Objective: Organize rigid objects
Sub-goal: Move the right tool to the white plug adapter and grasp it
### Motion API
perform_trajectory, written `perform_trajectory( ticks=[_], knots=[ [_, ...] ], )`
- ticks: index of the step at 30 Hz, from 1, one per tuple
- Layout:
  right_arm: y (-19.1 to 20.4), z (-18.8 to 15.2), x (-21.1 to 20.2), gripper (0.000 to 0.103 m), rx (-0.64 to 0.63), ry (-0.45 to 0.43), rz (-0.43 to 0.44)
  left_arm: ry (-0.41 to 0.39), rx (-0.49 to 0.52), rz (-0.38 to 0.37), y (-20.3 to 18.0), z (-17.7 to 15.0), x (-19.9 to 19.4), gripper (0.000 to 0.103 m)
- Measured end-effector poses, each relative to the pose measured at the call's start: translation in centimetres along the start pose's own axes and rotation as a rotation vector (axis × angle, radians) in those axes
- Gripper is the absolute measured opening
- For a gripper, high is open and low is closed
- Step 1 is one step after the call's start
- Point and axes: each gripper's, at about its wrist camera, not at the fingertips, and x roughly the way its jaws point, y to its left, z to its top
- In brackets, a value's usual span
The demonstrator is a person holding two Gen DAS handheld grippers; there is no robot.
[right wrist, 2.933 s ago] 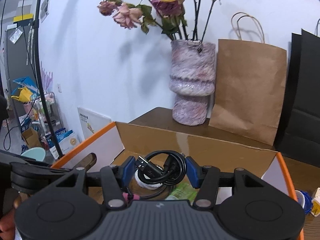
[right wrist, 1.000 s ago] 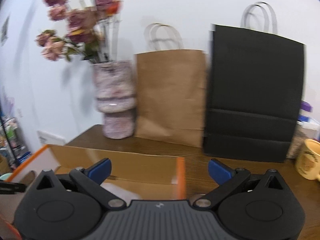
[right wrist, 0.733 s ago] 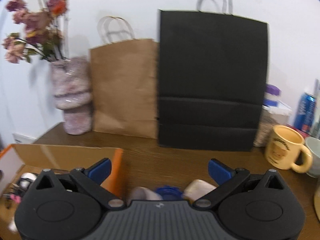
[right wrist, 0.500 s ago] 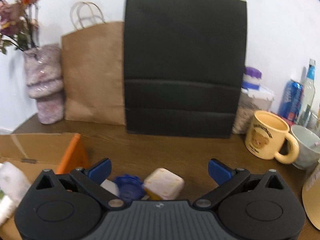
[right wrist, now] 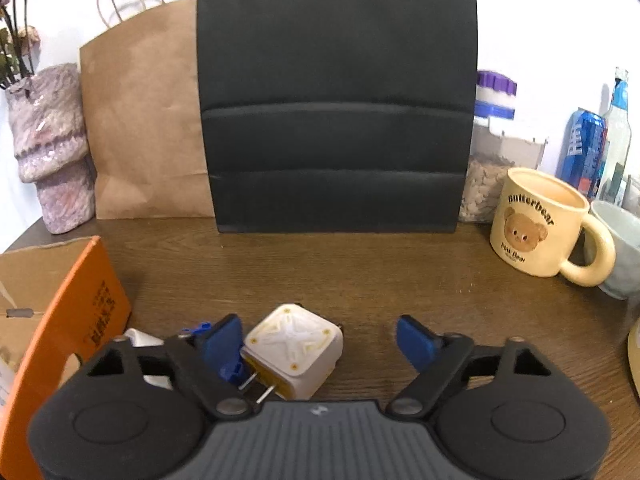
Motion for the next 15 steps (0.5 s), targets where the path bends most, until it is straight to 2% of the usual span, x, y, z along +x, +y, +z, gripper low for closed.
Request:
perform_trajectory(
  ticks=[8, 9, 10, 15],
  knots=[
    [-0.44, -0.45, 0.55, 0.079, 0.036, 0.018, 0.026, 0.0, 0.0, 0.0, 0.03, 0.0, -0.01, 0.02],
    [-0.57, -0.43, 0.51, 0.069, 0.044, 0.019, 0.041, 0.0, 0.0, 0.0, 0.0, 0.0, -0.01, 0.02],
    [-0.66, -0.43, 0.49, 0.055, 0.051, 0.019, 0.056, 0.0, 0.0, 0.0, 0.05, 0.0, -0.01, 0.02],
    [-0.48, -0.49, 0.44, 0.055, 0.035, 0.025, 0.015, 0.0, 0.0, -0.001, 0.05, 0.0, -0.01, 0.02]
  ],
)
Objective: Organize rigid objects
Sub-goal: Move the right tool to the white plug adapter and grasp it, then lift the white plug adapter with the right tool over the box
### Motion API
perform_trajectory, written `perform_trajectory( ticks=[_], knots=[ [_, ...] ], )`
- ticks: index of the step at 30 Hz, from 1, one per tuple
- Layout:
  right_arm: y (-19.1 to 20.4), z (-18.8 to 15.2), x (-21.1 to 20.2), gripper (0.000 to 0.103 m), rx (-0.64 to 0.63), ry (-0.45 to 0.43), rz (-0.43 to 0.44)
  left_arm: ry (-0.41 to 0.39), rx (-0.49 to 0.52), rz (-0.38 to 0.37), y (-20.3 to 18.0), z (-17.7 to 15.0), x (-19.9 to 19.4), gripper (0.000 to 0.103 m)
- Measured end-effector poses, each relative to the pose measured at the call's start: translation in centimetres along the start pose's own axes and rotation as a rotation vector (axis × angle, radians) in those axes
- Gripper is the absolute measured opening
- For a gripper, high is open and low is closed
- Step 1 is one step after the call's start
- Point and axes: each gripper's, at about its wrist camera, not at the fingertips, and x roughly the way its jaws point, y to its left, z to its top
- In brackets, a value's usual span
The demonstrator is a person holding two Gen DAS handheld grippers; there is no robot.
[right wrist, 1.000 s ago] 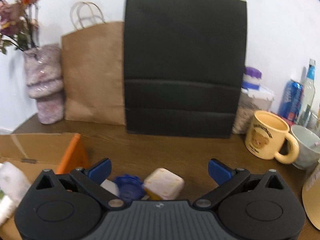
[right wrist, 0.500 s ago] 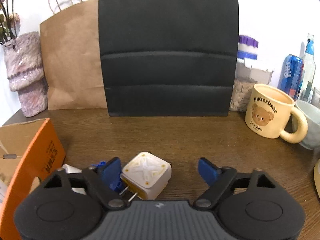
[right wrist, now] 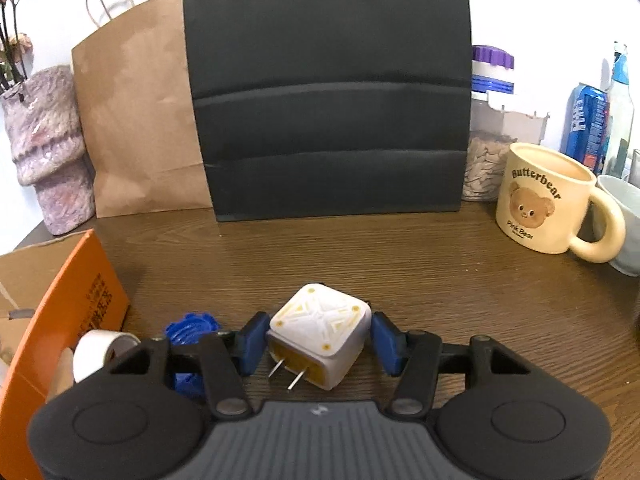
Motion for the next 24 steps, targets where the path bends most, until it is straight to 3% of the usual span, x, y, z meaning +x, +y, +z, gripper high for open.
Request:
perform_trajectory(
  ticks=[15, 24],
  knots=[
    [-0.6, 0.1, -0.6, 0.054, 0.018, -0.022, -0.03, 0.0, 0.0, 0.0, 0.0, 0.0, 0.0, 0.02],
    [-0.1, 0.5, -3.0, 0.054, 0.0, -0.081, -0.02, 0.0, 0.0, 0.0, 0.0, 0.0, 0.0, 0.02]
  ],
)
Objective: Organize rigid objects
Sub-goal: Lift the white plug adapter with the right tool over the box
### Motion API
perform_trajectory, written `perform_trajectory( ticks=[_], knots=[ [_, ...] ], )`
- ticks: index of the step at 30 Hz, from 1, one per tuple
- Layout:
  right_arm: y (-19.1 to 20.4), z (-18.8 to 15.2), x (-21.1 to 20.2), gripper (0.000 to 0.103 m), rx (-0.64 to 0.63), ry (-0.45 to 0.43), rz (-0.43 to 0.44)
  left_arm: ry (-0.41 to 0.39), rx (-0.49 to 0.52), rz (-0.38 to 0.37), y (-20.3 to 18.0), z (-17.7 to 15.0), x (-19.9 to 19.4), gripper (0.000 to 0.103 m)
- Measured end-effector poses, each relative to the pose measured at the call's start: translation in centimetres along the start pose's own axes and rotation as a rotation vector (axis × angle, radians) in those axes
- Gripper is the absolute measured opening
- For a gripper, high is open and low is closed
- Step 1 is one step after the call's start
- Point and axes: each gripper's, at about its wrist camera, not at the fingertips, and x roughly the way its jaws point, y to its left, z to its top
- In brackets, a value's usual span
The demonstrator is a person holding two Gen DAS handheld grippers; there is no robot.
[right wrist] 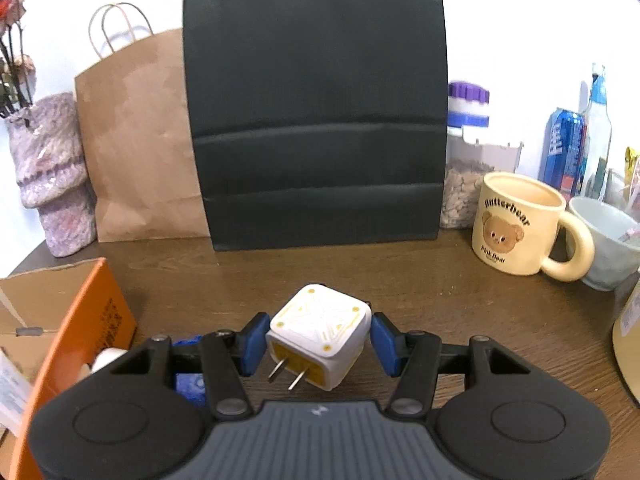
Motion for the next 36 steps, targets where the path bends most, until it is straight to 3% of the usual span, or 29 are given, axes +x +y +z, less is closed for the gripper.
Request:
perform_trajectory(
  ticks=[6, 14, 22, 36],
  knots=[
    [1.2, 0.4, -2.2, 0.054, -0.025, -0.049, 0.015, 0.0, -0.001, 0.001, 0.0, 0.0, 0.0, 0.02],
    [4.5, 0.9, -5.8, 0.054, -0.06, -0.104, 0.098, -0.001, 0.004, 0.004, 0.0, 0.0, 0.0, 0.02],
    [10.2, 0.6, -8.6, 0.054, -0.127, -0.137, 0.217, -0.001, 0.006, 0.006, 0.0, 0.0, -0.1, 0.02],
    [22.4, -2.0, -9.7, 0.054, -0.284, -0.083, 0.441, -0.003, 0.014, 0.008, -0.1, -0.1, -0.1, 0.02]
  ],
)
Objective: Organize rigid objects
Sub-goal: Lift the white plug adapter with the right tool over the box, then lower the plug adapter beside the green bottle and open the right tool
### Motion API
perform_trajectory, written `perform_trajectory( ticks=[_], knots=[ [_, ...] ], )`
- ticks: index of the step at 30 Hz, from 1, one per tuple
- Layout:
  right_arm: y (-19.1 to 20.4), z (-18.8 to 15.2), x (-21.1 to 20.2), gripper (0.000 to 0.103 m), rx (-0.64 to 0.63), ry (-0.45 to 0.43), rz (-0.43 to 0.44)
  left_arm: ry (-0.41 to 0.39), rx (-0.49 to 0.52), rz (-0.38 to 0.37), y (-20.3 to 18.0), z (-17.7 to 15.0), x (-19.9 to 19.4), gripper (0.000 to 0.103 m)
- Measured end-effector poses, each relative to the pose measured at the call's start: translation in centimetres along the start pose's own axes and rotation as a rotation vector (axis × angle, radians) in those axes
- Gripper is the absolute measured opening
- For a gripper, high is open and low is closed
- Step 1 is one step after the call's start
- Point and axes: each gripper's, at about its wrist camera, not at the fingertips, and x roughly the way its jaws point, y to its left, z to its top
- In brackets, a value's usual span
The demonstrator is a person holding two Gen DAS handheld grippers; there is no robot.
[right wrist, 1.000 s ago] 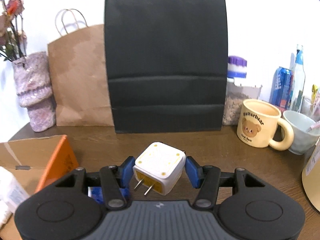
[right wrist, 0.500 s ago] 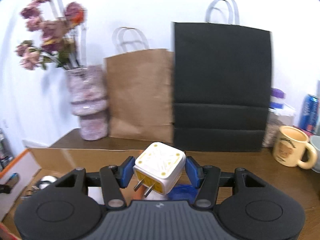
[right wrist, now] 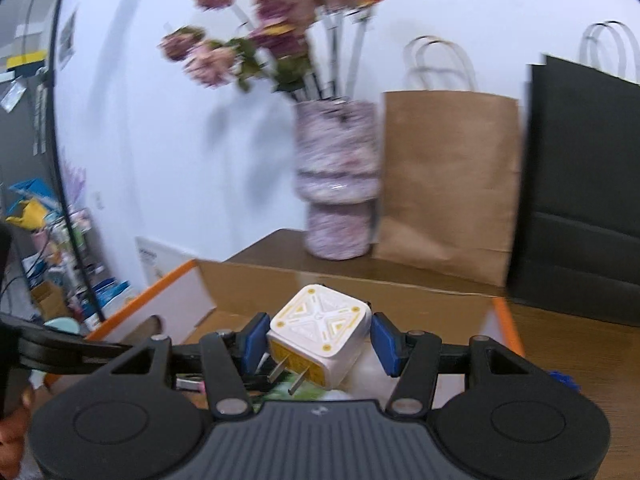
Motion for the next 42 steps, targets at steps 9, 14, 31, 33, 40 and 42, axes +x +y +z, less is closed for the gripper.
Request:
perform_trajectory(
  ticks=[9, 14, 31, 33, 40, 42],
  knots=[
    [3.5, -0.5, 2.7, 0.054, -0.046, 0.057, 0.058, -0.001, 0.003, 0.002, -0.1, 0.0, 0.0, 0.02],
    [3.1, -0.6, 3.3, 0.055, -0.034, 0.074, 0.071, -0.002, 0.004, 0.003, -0.1, -0.1, -0.1, 0.02],
    [1.9, -0.3, 2.9, 0.102, -0.009, 0.049, 0.038, -0.001, 0.004, 0.004, -0.1, -0.1, 0.0, 0.02],
    [2.0, -0.3, 2.9, 0.102, -0.011, 0.049, 0.037, -0.001, 0.004, 0.003, -0.1, -0.1, 0.0, 0.02],
    [1.8, -0.1, 2.6, 0.102, -0.01, 0.04, 0.036, -0.001, 0.004, 0.003, -0.1, -0.1, 0.0, 0.02],
    [1.7, 0.0, 2.5, 0.102, -0.009, 0.035, 0.036, -0.001, 0.004, 0.003, -0.1, -0.1, 0.0, 0.02]
  ],
)
